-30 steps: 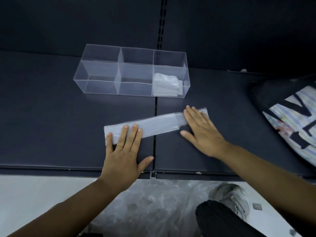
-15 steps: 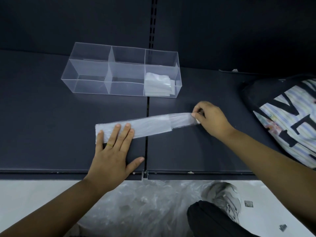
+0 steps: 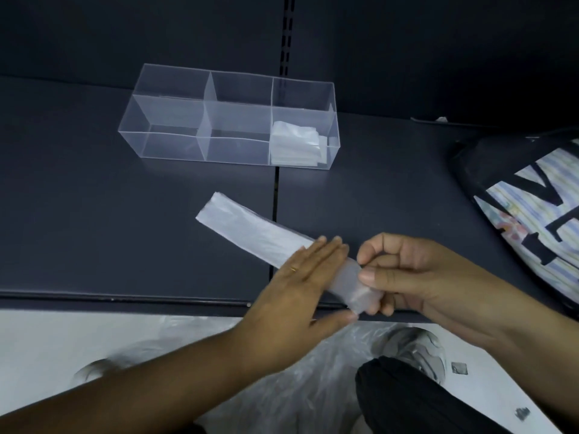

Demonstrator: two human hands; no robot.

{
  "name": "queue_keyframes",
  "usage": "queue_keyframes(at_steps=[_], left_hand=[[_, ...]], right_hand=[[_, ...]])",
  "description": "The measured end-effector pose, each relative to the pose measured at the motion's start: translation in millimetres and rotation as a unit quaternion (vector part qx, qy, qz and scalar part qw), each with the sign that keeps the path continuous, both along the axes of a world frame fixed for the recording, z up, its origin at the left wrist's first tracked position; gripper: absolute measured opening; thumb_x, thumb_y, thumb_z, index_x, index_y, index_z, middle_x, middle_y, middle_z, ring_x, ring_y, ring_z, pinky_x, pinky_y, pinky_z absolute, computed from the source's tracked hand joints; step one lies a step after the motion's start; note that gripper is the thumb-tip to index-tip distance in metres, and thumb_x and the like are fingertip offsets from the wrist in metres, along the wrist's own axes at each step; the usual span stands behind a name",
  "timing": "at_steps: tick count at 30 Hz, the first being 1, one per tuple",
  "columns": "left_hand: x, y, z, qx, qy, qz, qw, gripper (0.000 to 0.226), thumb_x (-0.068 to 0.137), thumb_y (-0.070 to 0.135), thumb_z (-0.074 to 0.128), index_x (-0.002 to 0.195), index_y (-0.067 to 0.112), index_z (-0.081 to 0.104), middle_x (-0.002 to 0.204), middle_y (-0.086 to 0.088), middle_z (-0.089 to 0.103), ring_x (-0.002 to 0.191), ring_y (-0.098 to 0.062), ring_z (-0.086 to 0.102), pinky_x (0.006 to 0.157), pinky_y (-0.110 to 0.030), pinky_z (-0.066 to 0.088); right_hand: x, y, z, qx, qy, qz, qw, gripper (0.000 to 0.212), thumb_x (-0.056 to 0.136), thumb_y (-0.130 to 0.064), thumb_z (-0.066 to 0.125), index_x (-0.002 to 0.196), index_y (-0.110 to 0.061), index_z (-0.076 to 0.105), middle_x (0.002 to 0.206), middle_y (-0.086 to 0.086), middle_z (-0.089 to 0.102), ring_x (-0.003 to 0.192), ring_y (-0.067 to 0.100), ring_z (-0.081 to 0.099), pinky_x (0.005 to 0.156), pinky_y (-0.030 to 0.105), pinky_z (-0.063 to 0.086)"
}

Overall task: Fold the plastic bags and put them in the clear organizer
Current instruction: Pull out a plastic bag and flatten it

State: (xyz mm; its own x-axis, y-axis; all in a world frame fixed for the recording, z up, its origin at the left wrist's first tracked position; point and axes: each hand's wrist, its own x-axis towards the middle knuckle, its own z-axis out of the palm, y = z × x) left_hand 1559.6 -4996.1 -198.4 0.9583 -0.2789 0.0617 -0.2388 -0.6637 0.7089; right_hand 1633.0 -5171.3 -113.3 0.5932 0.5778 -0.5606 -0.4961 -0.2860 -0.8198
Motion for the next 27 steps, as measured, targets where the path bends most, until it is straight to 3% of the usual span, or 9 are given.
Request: queue_keyframes(at_steps=[3, 5, 7, 10, 12, 13, 17, 23, 27], left_hand=[[0.8, -2.3, 19.8, -0.243, 0.079, 0.049, 0.966, 0.040, 0.100, 0.019, 0.048, 0.139, 0.025, 0.047, 0.134, 0.032, 0.047, 0.128, 0.012, 0.038, 0.109, -0.016, 0.030], [1.8, 7.5, 27.5, -0.329, 0.145, 0.062, 0.931, 0.034, 0.100, 0.024, 0.048, 0.132, 0.019, 0.058, 0.127, 0.022, 0.060, 0.122, 0.004, 0.050, 0.104, -0.015, 0.036], [6.4, 18.9, 24.4, -0.371, 0.203, 0.115, 0.899, 0.038, 0.094, 0.036, 0.055, 0.120, 0.010, 0.066, 0.114, 0.010, 0.066, 0.109, -0.004, 0.059, 0.098, -0.018, 0.039], [16.6, 33.4, 12.0, -0.473, 0.280, 0.179, 0.816, 0.032, 0.086, 0.034, 0.060, 0.103, 0.010, 0.074, 0.106, -0.005, 0.070, 0.102, -0.017, 0.064, 0.096, -0.031, 0.045], [20.9, 41.7, 2.9, -0.546, 0.311, 0.206, 0.750, 0.025, 0.085, 0.026, 0.060, 0.098, 0.012, 0.075, 0.109, -0.009, 0.072, 0.107, -0.023, 0.065, 0.093, -0.033, 0.052], [21.9, 46.5, -1.7, -0.558, 0.316, 0.215, 0.736, 0.025, 0.087, 0.023, 0.058, 0.102, 0.010, 0.073, 0.110, -0.010, 0.071, 0.107, -0.023, 0.066, 0.091, -0.033, 0.053], [28.2, 66.9, -18.4, -0.531, 0.326, 0.283, 0.729, 0.026, 0.096, 0.014, 0.051, 0.114, -0.001, 0.064, 0.113, -0.015, 0.069, 0.104, -0.022, 0.067, 0.083, -0.029, 0.057], [44.6, 93.0, -24.6, -0.439, 0.277, 0.397, 0.757, 0.013, 0.093, 0.015, 0.061, 0.088, 0.006, 0.069, 0.090, -0.013, 0.070, 0.074, -0.016, 0.070, 0.061, -0.021, 0.056], [53.2, 100.3, -33.1, -0.401, 0.252, 0.432, 0.767, 0.016, 0.090, 0.014, 0.065, 0.097, 0.000, 0.069, 0.087, -0.016, 0.065, 0.067, -0.016, 0.066, 0.058, -0.021, 0.056]], right_hand=[[11.0, 10.0, 7.5, 0.020, -0.076, 0.014, 0.997, 0.022, 0.077, -0.033, 0.071, 0.088, -0.015, 0.063, 0.073, 0.006, 0.067, 0.056, 0.012, 0.059, 0.051, 0.019, 0.047], [27.2, 16.9, -1.4, -0.013, -0.178, -0.005, 0.984, 0.032, 0.084, -0.048, 0.058, 0.097, -0.020, 0.064, 0.087, -0.007, 0.069, 0.059, 0.011, 0.053, 0.057, 0.021, 0.045], [38.3, 28.5, -18.6, -0.003, -0.188, 0.041, 0.981, 0.045, 0.092, -0.056, 0.041, 0.113, -0.022, 0.061, 0.097, -0.015, 0.068, 0.059, 0.016, 0.043, 0.059, 0.022, 0.041], [37.4, 43.4, -51.2, -0.004, -0.099, 0.145, 0.984, 0.063, 0.085, -0.065, 0.032, 0.110, -0.015, 0.061, 0.069, -0.009, 0.061, 0.052, 0.015, 0.036, 0.056, 0.025, 0.034], [34.5, 45.4, -69.1, -0.044, -0.124, 0.173, 0.976, 0.048, 0.089, -0.060, 0.045, 0.101, -0.016, 0.062, 0.057, -0.007, 0.054, 0.049, 0.011, 0.039, 0.056, 0.023, 0.036], [33.4, 45.5, -76.6, -0.057, -0.135, 0.173, 0.974, 0.034, 0.090, -0.050, 0.055, 0.099, -0.019, 0.063, 0.059, -0.005, 0.057, 0.048, 0.010, 0.041, 0.056, 0.021, 0.038], [32.1, 47.0, -95.1, -0.110, -0.130, 0.111, 0.979, 0.008, 0.086, -0.013, 0.070, 0.094, -0.015, 0.066, 0.080, 0.009, 0.071, 0.041, 0.007, 0.047, 0.046, 0.020, 0.041], [29.0, 57.2, -101.4, -0.156, -0.154, 0.050, 0.975, 0.009, 0.081, -0.011, 0.074, 0.085, -0.013, 0.066, 0.068, 0.000, 0.071, 0.036, 0.008, 0.047, 0.038, 0.019, 0.038], [29.8, 59.4, -100.9, -0.158, -0.127, 0.022, 0.979, 0.014, 0.077, -0.008, 0.076, 0.083, -0.011, 0.064, 0.068, 0.001, 0.071, 0.034, 0.008, 0.044, 0.036, 0.019, 0.036]])
